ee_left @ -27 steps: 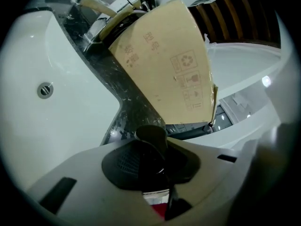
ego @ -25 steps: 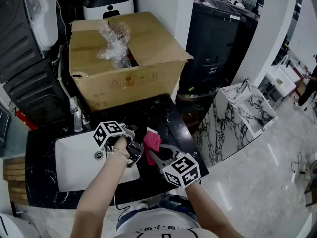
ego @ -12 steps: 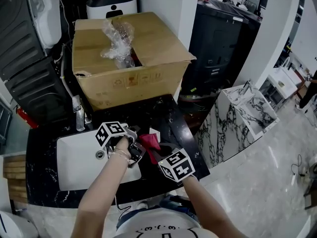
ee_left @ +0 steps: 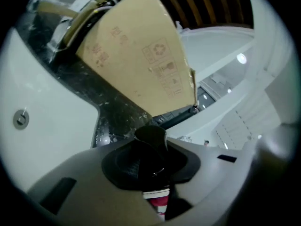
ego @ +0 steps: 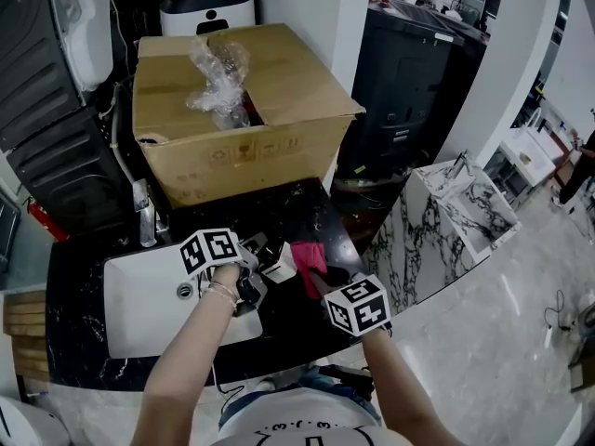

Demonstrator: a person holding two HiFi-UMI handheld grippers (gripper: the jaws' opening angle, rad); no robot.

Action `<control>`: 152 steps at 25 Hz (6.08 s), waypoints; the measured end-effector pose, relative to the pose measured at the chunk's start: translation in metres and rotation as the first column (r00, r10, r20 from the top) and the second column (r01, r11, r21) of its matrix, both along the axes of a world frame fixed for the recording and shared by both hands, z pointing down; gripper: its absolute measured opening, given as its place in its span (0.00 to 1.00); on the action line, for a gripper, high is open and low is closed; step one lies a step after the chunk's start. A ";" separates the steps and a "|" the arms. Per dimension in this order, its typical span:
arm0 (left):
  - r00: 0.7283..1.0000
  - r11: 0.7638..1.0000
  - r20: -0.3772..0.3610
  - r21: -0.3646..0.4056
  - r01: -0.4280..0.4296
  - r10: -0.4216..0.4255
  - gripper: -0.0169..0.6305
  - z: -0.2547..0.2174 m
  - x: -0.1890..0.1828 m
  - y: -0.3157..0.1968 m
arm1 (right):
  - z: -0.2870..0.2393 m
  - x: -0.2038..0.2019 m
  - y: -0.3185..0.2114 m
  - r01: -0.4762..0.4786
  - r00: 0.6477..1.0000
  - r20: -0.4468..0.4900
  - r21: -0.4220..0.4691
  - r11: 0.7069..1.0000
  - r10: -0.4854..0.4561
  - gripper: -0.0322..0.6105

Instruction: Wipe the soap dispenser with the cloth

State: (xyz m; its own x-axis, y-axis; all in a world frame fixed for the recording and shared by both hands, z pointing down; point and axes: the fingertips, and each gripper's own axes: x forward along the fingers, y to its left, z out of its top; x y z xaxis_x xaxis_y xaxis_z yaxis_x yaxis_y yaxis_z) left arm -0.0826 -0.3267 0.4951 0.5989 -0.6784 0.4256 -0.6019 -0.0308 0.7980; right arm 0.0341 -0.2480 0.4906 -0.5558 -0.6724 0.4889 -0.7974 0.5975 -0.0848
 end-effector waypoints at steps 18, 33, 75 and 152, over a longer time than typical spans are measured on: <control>0.612 0.304 0.699 0.531 -0.791 0.371 0.19 -0.030 0.073 0.098 | 0.004 -0.024 0.009 0.231 0.923 0.351 -0.187 0.955 -0.155 0.13; 0.953 0.738 -0.074 0.651 -0.177 0.293 0.18 -0.099 0.011 0.070 | -0.008 -0.011 0.002 0.114 0.957 0.274 -0.065 0.991 -0.092 0.13; 0.968 0.806 -0.250 0.572 0.154 -0.007 0.18 -0.150 -0.057 0.043 | -0.153 0.011 -0.032 -0.186 0.906 0.416 0.227 0.956 0.078 0.13; 0.480 0.781 0.680 0.625 0.015 -0.554 0.19 -0.032 0.011 -0.036 | -0.016 0.084 -0.029 0.195 0.965 0.174 0.018 0.981 -0.195 0.14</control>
